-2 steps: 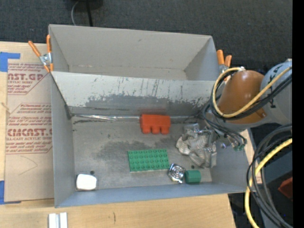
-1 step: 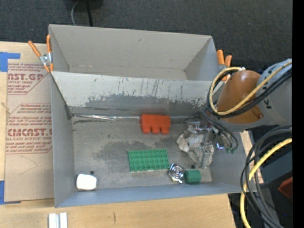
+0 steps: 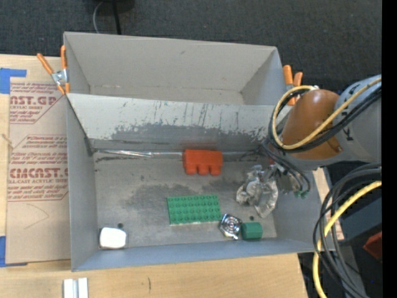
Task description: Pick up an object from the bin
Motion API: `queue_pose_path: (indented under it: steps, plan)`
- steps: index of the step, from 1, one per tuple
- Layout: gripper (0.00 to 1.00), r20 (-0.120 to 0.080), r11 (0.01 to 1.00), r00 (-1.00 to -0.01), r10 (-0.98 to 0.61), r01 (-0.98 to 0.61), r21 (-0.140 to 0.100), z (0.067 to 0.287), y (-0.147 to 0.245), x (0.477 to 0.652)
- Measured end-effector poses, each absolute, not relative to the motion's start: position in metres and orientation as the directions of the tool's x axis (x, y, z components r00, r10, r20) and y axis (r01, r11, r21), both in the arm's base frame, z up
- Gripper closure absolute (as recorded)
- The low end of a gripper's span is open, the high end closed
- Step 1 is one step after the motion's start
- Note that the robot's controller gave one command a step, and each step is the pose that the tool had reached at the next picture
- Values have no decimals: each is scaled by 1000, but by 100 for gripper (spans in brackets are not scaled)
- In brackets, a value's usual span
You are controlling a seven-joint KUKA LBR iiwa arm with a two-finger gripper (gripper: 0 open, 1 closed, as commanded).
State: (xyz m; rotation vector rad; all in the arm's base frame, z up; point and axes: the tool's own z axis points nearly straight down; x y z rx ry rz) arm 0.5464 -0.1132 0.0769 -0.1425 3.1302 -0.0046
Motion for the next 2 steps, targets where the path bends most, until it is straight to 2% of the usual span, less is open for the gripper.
queue_pose_path:
  steps: [1, 2]
  plan:
    - [100, -8, 996, -996, -91, -91, -3, 77, -113, 546]
    - [100, -13, 997, -996, -83, -83, -5, 271, -117, 543]
